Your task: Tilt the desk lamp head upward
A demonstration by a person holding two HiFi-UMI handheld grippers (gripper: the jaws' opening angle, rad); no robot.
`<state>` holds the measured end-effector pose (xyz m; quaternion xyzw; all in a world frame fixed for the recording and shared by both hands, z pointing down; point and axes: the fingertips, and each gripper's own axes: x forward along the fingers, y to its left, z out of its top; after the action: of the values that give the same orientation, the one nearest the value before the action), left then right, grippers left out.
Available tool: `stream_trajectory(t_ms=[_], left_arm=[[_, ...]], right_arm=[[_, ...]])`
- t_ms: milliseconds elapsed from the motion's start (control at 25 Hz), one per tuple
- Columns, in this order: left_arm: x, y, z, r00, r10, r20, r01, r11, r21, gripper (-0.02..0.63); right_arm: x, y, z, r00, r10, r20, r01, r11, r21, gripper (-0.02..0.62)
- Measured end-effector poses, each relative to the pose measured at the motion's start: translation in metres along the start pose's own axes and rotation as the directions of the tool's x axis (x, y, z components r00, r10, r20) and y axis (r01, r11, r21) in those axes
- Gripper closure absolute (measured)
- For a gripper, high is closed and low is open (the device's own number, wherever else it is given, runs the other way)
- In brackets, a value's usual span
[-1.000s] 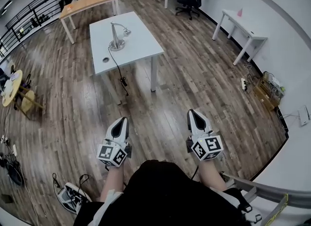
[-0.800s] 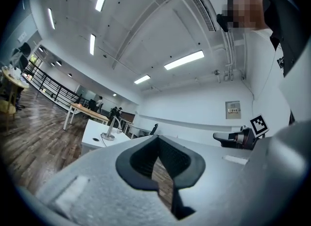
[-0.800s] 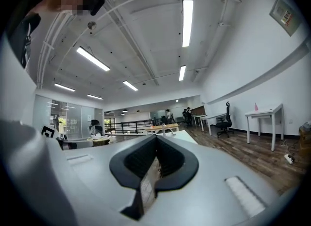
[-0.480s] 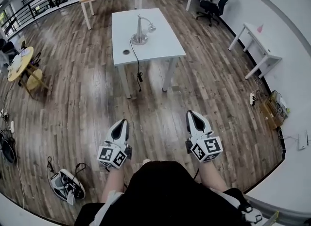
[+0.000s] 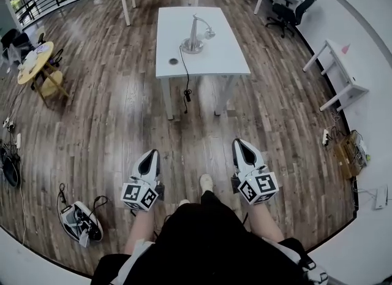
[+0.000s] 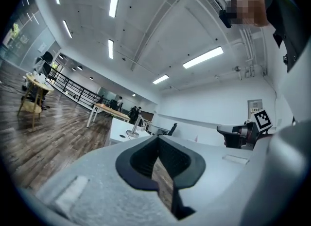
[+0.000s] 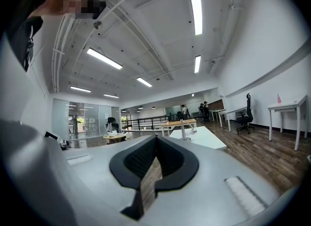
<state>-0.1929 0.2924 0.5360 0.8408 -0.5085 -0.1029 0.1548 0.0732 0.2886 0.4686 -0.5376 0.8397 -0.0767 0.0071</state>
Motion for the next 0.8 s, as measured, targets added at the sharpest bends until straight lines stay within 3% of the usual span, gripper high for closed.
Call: stream_trajectory(t_ms=[80,440,800], left_arm=[[0.010,0.006,0.004,1.000,0.028,-0.002,-0.028,1.000,0.015,0.607],[0.085,0.005,0.032,0.999,0.023,0.030,-0.026,0.996,0.091,0.607],[0.130,-0.008,0.037,0.999,-0.017,0.044,0.011,0.992,0.126,0.607]], right_arm=[[0.013,-0.009,0.000,1.000,0.010,0.013,-0.010,1.000,0.013,0.592],[0.080,-0.066,0.015,0.997,0.043,0.061,-0.045,0.998,0.041,0.592],[0.117,-0.102,0.014,0.995,0.075,0.064,-0.079,0.994,0.070,0.592]])
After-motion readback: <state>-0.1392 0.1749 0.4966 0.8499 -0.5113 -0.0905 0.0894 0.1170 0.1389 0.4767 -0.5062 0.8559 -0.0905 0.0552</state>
